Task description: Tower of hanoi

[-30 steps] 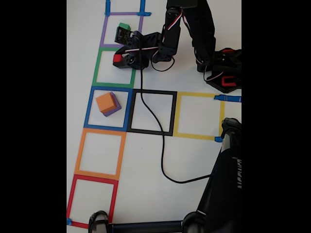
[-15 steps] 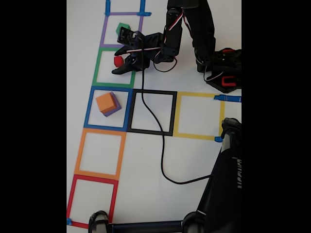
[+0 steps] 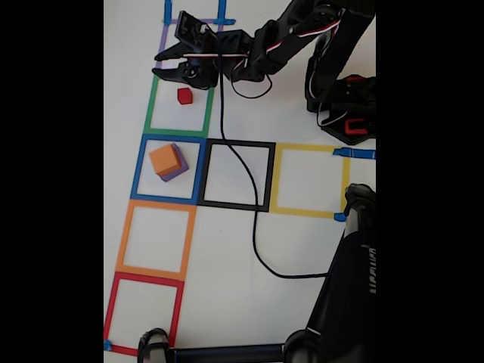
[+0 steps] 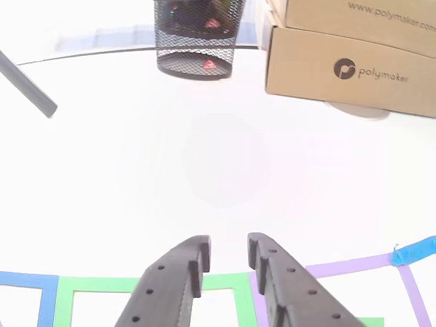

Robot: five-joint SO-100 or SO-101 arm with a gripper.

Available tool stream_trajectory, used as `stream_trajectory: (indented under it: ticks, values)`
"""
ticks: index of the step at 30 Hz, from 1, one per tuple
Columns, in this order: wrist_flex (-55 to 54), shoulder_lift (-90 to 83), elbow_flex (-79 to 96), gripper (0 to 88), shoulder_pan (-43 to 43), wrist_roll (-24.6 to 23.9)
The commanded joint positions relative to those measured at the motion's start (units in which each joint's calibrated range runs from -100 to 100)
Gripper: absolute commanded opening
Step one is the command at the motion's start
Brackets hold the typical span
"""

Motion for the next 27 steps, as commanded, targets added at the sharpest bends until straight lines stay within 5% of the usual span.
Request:
stream_trajectory:
  ticks: [1,8,14,20,27]
  values:
    - [18.9,-11.7,-5.3,0.8,2.6,0.4]
    - [71.1,-22.9,-33.2,0.8,5.9,0.4]
    - [104.8,-17.9,-67.1,0.8,7.5,0.4]
    - [128.7,-9.0,-99.4,0.8,9.6,0.4]
    - [128.8,-12.1,-97.3,0.8,13.4,0.4]
